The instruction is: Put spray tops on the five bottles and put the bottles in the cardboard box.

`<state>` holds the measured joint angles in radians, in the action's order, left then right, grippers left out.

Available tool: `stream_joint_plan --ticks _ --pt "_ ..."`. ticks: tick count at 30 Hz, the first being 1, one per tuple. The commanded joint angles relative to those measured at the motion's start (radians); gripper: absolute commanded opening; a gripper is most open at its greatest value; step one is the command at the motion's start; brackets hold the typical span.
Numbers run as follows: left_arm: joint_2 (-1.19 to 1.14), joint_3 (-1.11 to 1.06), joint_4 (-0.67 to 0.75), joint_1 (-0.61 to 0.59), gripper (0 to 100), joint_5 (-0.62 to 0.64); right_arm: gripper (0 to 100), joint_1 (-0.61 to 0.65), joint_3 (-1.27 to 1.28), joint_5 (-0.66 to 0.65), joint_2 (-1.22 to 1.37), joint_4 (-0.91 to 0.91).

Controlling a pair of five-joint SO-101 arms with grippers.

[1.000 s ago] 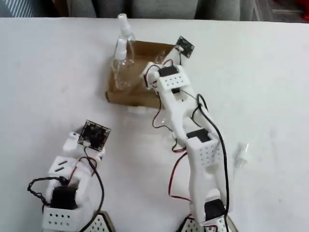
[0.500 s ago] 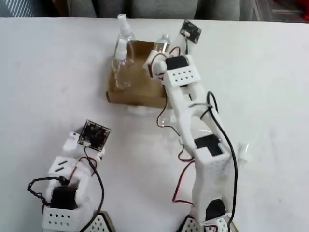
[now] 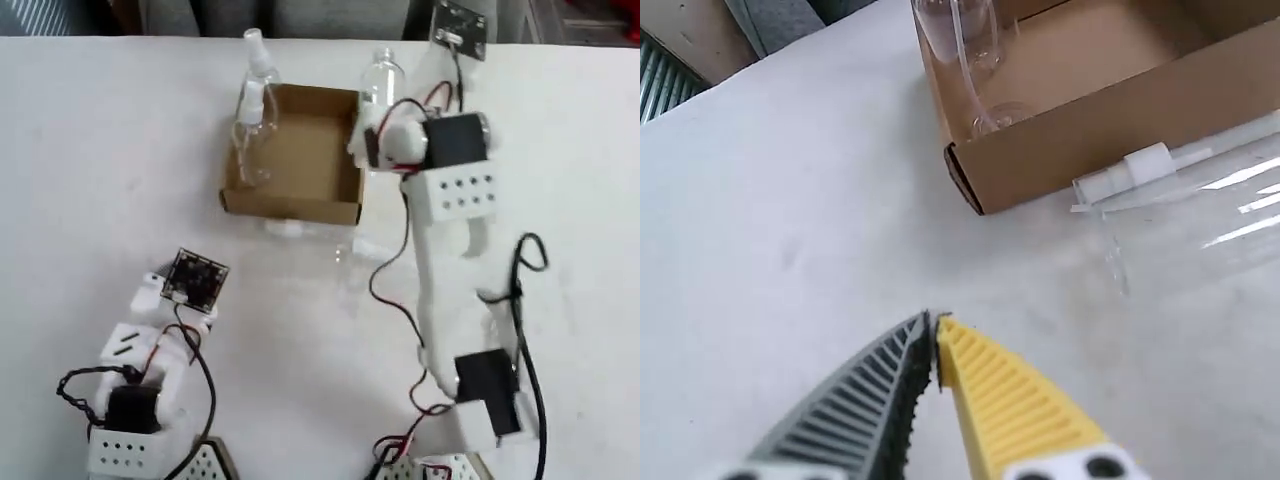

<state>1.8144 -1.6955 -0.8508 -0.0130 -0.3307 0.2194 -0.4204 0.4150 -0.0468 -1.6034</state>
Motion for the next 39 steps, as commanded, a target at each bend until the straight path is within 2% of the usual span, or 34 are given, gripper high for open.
stream_joint_plan --ticks 1,6,11,17,21,25,28,30,33,35,39 --pt "0.008 0.003 -0.012 -0.001 3 -0.009 1.6 -0.039 -0.048 -0.091 -0.125 -0.128" --pt "0.008 0.003 -0.012 -0.001 3 -0.006 1.5 -0.047 0.19 -0.18 -0.338 -0.125" --pt "0.008 0.003 -0.012 -0.001 3 -0.005 1.8 0.061 0.503 -0.236 -0.61 -0.122" --pt "0.008 0.003 -0.014 -0.001 3 -0.003 1.8 0.231 0.855 -0.238 -0.832 -0.099" --pt "0.008 0.003 -0.014 -0.001 3 -0.003 1.8 0.328 1.086 -0.238 -0.921 0.007" --pt "0.008 0.003 -0.014 -0.001 3 -0.003 1.8 0.355 1.278 -0.242 -0.964 0.166" --pt "0.008 0.003 -0.015 -0.001 3 -0.003 1.6 0.351 1.353 -0.342 -0.967 0.254" --pt "0.008 0.003 -0.015 -0.001 3 -0.003 1.6 0.317 1.356 -0.373 -0.974 0.275" --pt "0.008 0.003 -0.015 -0.001 3 -0.003 1.5 0.17 1.324 -0.382 -0.974 0.275" --pt "0.008 0.003 -0.015 -0.001 3 -0.003 1.5 0.013 1.303 -0.451 -0.966 0.274" --pt "0.008 0.003 -0.015 -0.001 3 -0.003 1.5 -0.341 1.3 -0.677 -0.964 0.278"
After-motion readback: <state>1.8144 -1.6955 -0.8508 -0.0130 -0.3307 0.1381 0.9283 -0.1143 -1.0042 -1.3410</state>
